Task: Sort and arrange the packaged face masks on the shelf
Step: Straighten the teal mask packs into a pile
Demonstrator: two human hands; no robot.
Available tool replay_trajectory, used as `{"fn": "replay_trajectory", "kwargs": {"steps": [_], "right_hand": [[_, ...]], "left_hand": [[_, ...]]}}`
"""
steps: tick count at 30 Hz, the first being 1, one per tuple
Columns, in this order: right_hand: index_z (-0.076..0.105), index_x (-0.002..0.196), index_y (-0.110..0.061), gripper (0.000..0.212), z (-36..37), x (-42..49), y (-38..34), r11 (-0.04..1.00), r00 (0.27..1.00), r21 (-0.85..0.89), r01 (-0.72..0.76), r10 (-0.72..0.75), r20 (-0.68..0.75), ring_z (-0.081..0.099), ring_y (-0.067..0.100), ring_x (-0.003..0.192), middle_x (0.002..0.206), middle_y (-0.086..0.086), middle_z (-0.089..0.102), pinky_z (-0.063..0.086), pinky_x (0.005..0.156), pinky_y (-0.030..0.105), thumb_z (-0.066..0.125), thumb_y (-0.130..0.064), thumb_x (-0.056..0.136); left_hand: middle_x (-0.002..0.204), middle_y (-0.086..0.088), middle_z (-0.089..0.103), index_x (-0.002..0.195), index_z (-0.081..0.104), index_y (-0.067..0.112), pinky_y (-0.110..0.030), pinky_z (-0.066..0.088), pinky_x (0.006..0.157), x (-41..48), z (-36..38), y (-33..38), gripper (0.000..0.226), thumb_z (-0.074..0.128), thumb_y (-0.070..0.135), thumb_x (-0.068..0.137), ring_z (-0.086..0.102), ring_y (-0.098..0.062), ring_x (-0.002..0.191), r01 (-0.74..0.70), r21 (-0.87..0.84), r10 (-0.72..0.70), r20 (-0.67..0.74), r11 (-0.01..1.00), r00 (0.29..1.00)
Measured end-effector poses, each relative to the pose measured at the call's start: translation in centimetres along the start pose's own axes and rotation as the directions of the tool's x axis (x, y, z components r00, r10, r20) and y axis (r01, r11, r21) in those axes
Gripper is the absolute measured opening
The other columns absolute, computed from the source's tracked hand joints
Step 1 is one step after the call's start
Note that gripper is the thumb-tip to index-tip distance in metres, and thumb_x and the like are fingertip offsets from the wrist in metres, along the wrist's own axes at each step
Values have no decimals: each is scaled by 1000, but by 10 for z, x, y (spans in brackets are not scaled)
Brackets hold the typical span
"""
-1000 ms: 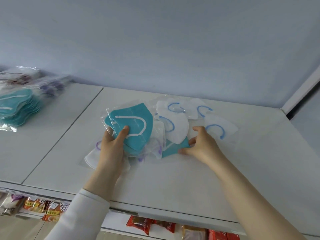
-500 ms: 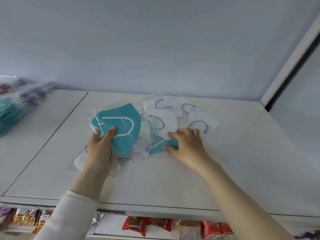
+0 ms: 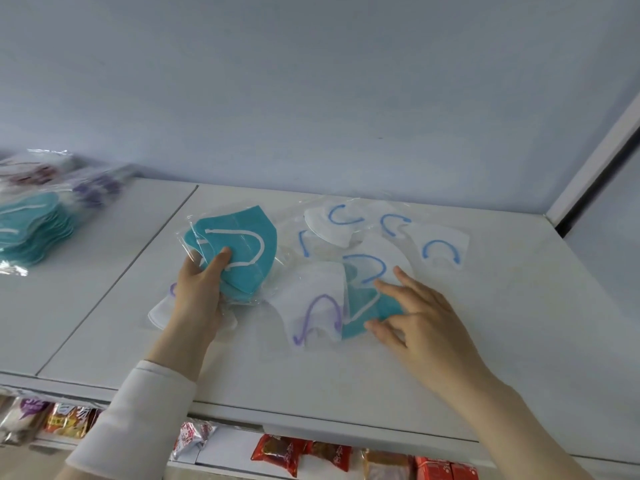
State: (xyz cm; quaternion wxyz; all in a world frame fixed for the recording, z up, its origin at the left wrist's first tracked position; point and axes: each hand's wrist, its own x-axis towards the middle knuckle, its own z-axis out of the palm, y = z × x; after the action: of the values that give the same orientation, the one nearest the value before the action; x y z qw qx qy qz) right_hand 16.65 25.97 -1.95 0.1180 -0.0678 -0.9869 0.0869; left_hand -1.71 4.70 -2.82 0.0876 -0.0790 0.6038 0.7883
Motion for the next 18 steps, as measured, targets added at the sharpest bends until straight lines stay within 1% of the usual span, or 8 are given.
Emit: {"fn": "replay_trajectory", "kwargs": {"steps": [2,3,6,8,11,14,16,18], "right_hand": [[66,48,-20,58,-3,-15,11,995,995,42,-90,91,-43,62,22,110,106,-3,70,37,86,28,38,-52,88],[68,52,-18,51,-5,-21,16,987,986,65,-148,152,-64,65,22,103,101,-3,71,41,81,24,45,-49,86],[73,85,-13,24,-10,-32,28,938,938,109,-329,337,-74,62,25,93,96,-1,69,43,76,25,70,-35,78],[71,99,-10,34,-2,-33,30,928,924,66,-368,373,-87,60,28,96,100,3,67,46,79,32,73,-35,76],[65,116,-11,46,5,-33,24,950,948,30,-312,313,-60,58,36,109,114,10,65,47,88,43,55,-44,86],[41,140,-19,44,5,-34,24,933,936,83,-351,352,3,31,23,139,145,5,42,27,109,33,36,-35,100],[57,127,-16,42,5,-39,29,952,952,34,-304,304,-22,41,22,134,137,-1,52,35,104,33,32,-35,98],[73,98,-12,48,4,-44,36,960,959,-20,-278,276,-73,59,27,115,114,0,68,49,89,39,32,-36,91]], "left_hand": [[120,-5,64,132,50,16,-50,47,98,-1,1,0,47,64,24,88,62,-27,108,-1,15,1,8,1000,1000],[121,-6,63,133,49,15,-48,48,98,-4,4,1,46,62,23,89,62,-26,109,-5,16,4,18,1000,1000],[124,-6,61,134,47,12,-39,50,96,-18,14,8,42,56,18,93,63,-21,106,-25,21,24,48,999,999],[117,-4,65,129,50,10,-31,54,86,-34,25,12,36,53,15,94,67,-14,95,-42,-24,44,103,999,994],[103,-5,70,117,57,7,-26,58,75,-66,48,2,25,49,9,94,69,-14,82,22,-100,10,307,995,952],[99,-8,72,117,59,3,-27,58,69,-88,69,-22,27,50,8,92,70,-17,81,150,-52,-110,453,987,884],[101,-12,70,121,56,-1,-30,59,69,-86,74,-31,31,51,8,92,69,-18,79,188,-12,-162,453,982,877],[101,-13,68,123,54,-2,-30,59,65,-76,73,-30,32,50,7,93,70,-18,73,175,-10,-156,412,985,898]]}}
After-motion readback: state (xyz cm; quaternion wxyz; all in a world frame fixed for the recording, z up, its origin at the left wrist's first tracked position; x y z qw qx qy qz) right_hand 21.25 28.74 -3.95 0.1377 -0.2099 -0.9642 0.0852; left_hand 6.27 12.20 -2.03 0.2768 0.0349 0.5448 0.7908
